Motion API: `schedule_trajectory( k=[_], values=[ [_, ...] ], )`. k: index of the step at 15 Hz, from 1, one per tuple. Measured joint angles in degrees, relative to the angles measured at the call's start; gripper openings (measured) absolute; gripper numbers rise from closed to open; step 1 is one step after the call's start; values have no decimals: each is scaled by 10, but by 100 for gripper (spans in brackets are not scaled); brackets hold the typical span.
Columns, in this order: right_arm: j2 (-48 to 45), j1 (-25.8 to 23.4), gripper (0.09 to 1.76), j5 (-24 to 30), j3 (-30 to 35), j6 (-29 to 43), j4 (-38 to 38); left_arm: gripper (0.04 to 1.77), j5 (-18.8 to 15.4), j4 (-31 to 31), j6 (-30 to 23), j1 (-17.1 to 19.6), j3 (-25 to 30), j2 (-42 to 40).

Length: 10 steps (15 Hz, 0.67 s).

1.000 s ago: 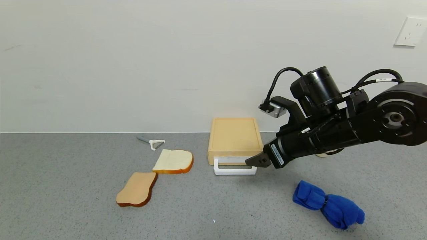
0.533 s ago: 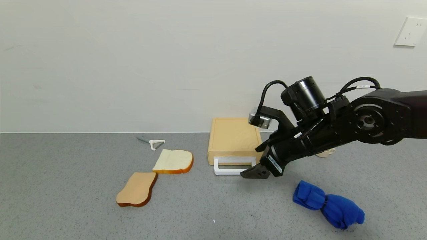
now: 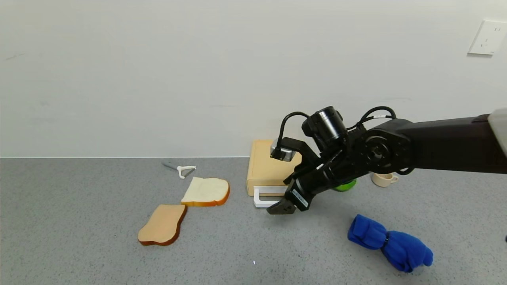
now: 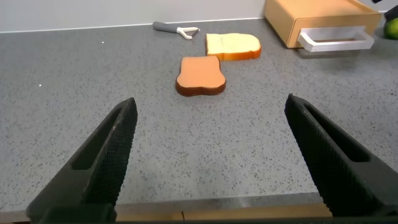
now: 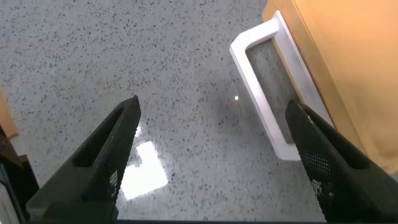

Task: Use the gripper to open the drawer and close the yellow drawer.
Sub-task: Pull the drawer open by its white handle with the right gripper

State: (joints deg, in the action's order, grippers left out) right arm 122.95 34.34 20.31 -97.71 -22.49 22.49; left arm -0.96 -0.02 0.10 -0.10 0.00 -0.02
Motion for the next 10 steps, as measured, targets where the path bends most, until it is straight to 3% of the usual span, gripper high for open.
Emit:
schedule_trajectory(
  k=[10],
  values=[
    [99, 18, 171, 5, -73, 1, -2, 172, 0, 0, 0, 0, 0, 0]
  ],
)
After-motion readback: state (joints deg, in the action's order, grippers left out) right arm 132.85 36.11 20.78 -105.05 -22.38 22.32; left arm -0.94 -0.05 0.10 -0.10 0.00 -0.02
